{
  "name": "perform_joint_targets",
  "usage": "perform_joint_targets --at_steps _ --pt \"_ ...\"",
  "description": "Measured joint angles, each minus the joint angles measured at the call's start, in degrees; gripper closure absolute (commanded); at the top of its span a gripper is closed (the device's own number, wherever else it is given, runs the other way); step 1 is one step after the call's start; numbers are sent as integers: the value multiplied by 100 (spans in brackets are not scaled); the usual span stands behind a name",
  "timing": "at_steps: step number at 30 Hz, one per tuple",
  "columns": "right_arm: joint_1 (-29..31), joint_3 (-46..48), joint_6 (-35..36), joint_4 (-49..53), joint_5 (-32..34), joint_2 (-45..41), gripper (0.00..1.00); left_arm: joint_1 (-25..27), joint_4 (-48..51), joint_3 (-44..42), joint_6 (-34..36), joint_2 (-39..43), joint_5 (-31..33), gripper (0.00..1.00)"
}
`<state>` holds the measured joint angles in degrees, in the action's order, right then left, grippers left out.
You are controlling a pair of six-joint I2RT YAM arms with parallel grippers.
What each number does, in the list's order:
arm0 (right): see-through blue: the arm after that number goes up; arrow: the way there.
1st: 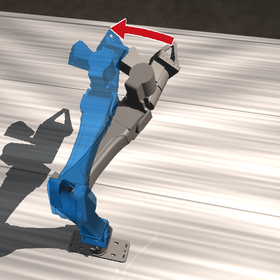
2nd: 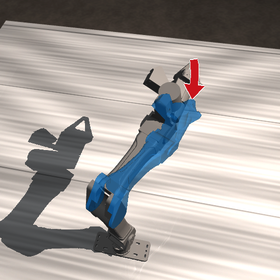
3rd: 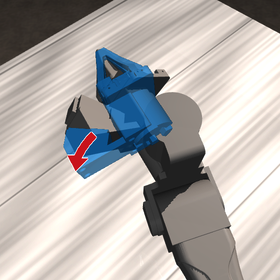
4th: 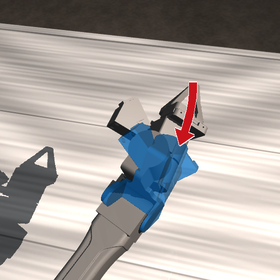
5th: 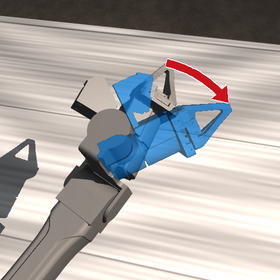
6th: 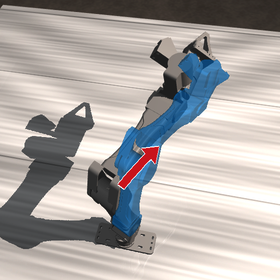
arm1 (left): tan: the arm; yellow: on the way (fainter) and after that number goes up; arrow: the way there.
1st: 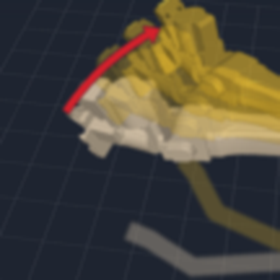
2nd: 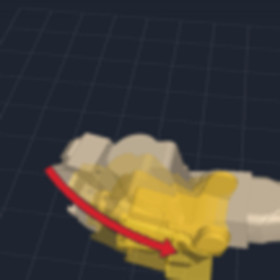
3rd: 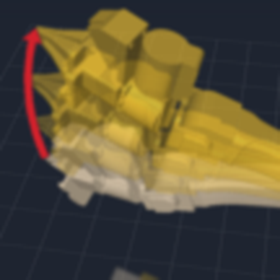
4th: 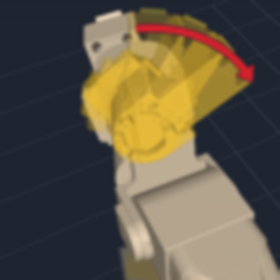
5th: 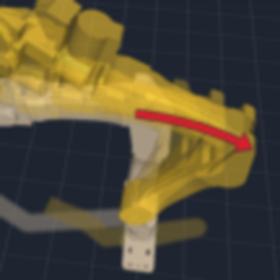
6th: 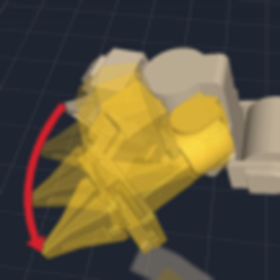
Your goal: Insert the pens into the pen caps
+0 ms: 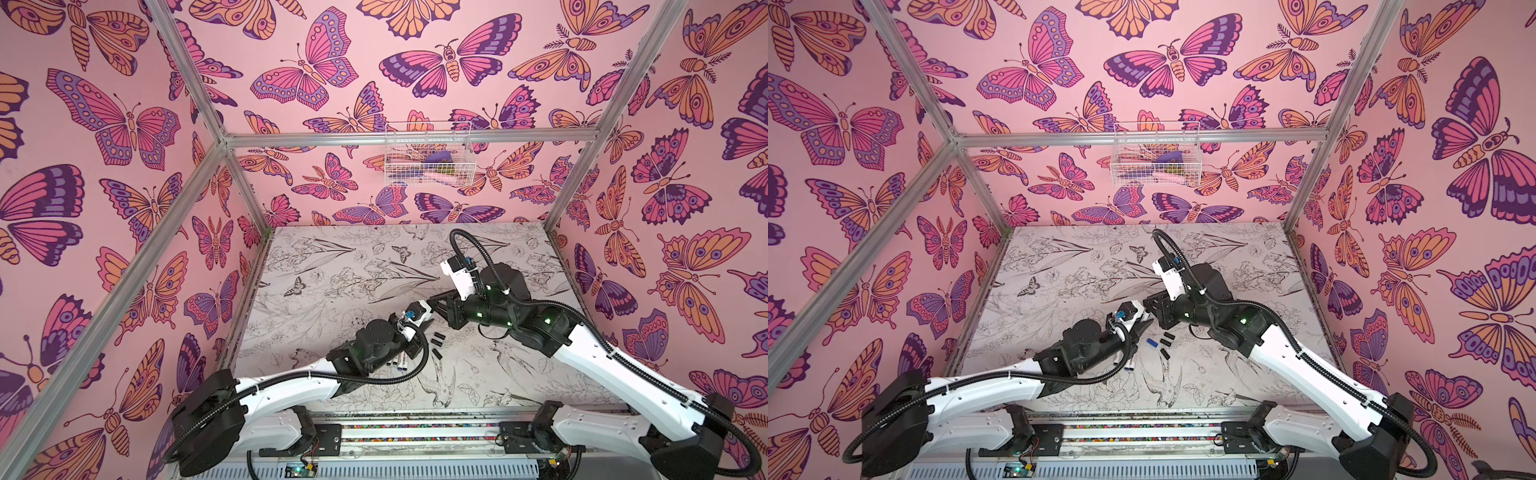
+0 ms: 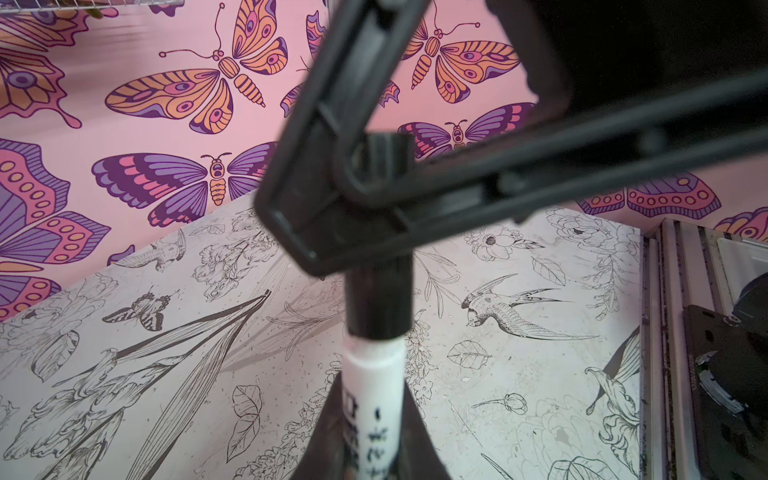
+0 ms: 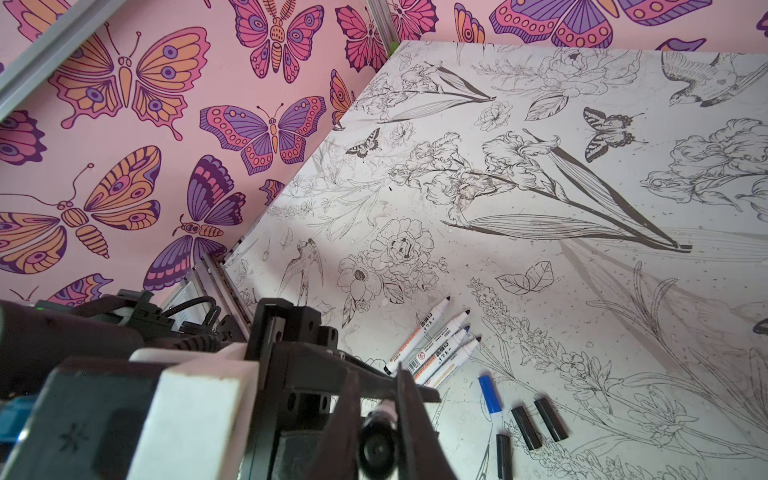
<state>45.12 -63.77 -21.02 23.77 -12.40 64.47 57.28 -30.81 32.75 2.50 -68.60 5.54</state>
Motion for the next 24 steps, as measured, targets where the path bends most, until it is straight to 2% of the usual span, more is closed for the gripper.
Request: perform_joint_targets --at_steps 7,16,24 --pt "9 -50 35 79 -22 0 90 13 -26 4 4 0 -17 100" --pt "-2 199 -245 -299 -74 -2 87 7 87 4 0 0 -9 100" --pt "37 234 -284 -129 -57 -31 75 7 -118 4 2 11 7 100"
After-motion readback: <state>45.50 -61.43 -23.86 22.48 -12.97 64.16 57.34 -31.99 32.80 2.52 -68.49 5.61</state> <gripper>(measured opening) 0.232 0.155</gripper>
